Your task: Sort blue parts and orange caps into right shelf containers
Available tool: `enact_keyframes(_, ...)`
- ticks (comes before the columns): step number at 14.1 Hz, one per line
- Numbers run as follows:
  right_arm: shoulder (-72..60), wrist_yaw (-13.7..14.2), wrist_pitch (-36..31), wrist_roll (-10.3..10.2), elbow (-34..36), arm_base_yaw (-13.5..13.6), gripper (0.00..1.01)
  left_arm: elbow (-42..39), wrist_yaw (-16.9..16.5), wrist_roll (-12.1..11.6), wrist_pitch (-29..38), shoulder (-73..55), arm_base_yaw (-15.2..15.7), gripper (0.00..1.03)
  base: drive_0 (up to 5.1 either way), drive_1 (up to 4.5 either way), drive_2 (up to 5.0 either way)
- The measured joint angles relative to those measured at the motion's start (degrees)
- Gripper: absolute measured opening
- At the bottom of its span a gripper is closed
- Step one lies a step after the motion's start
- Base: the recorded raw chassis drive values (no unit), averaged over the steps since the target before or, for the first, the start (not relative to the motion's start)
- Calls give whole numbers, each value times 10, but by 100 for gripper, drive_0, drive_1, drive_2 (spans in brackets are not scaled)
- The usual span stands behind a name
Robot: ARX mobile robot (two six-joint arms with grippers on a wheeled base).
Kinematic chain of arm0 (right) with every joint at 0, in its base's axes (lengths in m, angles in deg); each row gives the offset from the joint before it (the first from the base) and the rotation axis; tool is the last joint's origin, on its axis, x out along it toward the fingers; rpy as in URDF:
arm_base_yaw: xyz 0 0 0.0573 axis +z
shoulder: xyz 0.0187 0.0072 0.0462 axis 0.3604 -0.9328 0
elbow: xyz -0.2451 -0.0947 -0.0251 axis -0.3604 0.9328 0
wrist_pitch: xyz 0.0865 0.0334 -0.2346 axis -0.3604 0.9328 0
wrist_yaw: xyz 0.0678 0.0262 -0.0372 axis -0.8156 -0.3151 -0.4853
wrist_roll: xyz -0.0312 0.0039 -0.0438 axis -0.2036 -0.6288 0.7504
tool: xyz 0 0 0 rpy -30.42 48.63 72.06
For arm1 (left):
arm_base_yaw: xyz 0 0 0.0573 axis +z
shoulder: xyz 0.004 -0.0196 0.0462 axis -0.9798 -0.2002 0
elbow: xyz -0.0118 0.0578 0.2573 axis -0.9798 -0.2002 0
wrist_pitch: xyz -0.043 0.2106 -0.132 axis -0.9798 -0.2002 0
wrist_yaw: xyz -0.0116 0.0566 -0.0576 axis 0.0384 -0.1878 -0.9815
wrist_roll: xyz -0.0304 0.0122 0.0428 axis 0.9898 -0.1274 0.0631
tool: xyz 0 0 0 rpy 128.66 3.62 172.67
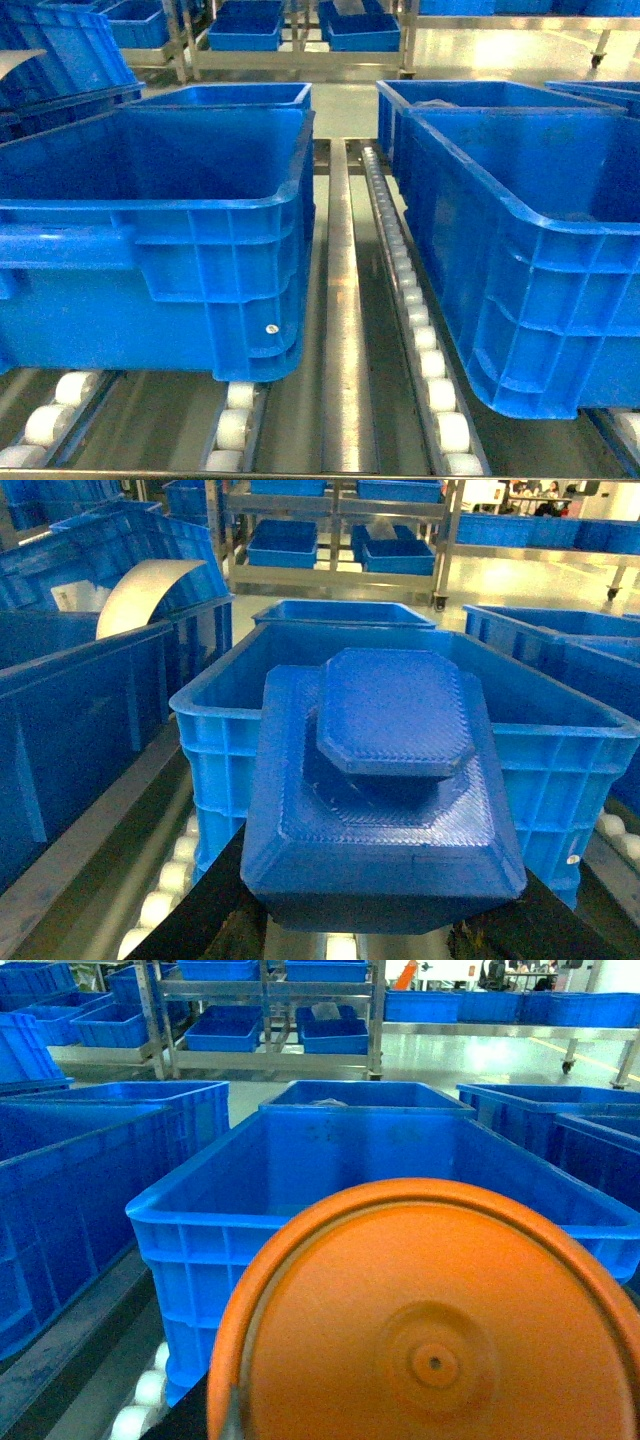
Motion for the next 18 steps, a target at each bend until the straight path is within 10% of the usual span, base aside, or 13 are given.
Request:
enact_keyframes(12, 0, 2, -2, 0, 0, 0, 44, -1, 12, -5, 12, 2, -6, 40, 0, 0, 0)
enact_keyframes(14, -5, 121, -118, 15, 0, 64, 44, -1, 115, -23, 147, -18, -64, 40, 0, 0, 0)
enact_keyframes(15, -42, 134, -147, 21, -3, 70, 44, 1, 124, -30, 219, -92, -68, 40, 0, 0, 0)
enact_keyframes(18, -383, 74, -382, 19, -136, 26, 44, 158, 83, -19, 434, -459, -33, 40, 0, 0, 0)
